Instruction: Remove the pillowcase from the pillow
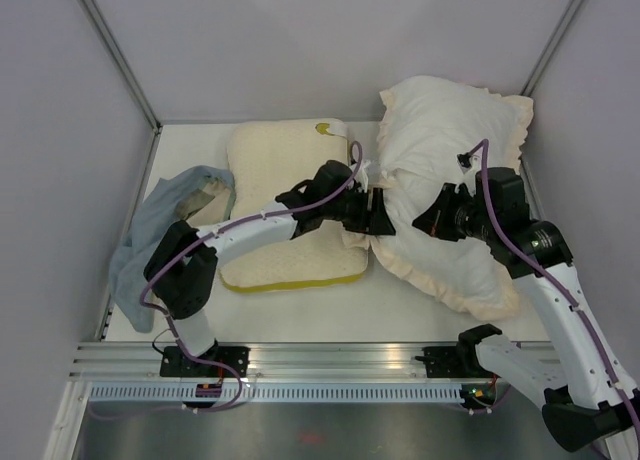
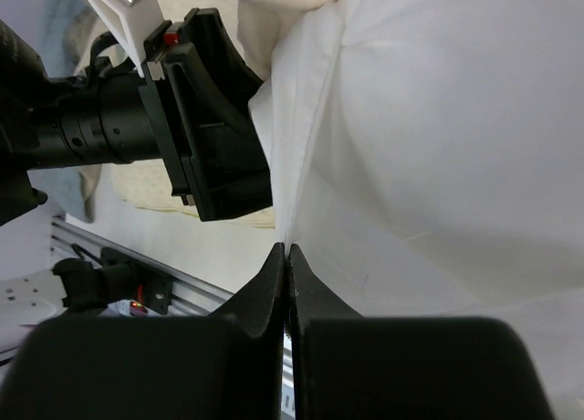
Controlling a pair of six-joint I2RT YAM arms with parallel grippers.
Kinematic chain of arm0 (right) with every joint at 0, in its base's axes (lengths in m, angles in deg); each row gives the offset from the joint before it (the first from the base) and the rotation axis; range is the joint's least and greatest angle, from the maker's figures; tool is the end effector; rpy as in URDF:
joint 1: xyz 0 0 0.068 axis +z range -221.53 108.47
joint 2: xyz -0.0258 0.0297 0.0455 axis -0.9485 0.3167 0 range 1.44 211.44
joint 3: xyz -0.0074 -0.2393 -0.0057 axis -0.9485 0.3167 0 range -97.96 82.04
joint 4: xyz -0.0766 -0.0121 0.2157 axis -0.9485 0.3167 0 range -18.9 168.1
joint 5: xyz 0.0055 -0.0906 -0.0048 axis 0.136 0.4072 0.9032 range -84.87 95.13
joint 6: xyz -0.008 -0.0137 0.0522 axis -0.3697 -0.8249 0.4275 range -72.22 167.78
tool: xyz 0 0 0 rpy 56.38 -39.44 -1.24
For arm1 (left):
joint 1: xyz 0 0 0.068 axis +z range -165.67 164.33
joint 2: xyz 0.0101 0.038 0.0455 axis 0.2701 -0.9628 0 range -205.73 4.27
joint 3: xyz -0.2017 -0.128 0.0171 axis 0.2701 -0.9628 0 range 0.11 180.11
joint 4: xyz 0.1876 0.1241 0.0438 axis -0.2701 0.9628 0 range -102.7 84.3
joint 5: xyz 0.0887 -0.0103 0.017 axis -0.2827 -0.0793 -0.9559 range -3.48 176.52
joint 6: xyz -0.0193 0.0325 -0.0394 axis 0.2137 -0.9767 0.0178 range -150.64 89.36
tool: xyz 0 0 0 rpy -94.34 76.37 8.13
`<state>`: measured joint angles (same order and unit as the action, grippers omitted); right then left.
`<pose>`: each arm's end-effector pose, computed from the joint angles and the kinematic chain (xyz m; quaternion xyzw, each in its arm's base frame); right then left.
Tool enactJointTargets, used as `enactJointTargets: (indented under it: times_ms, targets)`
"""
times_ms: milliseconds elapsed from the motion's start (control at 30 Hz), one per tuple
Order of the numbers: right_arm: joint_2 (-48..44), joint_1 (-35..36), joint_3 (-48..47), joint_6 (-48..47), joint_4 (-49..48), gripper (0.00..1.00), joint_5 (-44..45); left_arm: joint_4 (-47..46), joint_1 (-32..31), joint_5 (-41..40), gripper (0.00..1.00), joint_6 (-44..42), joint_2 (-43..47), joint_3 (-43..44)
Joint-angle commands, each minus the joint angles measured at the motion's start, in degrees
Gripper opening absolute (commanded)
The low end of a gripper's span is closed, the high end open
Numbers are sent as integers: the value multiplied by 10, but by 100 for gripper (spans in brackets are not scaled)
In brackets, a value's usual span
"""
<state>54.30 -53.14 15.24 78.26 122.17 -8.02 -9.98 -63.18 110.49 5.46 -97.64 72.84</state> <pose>0.1478 0.0579 0.3391 0.0429 0.8900 0.2763 0.3602 0.2399 -0.2838 0.2311 0.1854 0.8409 -0.4519 0.2331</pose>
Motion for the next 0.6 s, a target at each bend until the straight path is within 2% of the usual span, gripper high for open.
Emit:
enactJointTargets:
  times_ms: [0,233,400,567]
  targets:
    - [-7,4,-39,52,-54,0,-128,52,34,-85,68,-74,49,69]
    - [18,23,-38,98,-133,0,-188,139,73,-113,72,-124,112,100]
    - [74,95,-25,82,-181,0,-117,219,106,-128,74,-145,172,91]
    - [154,117,-3,71,-266,0,-111,272,108,-174,80,-160,265,32]
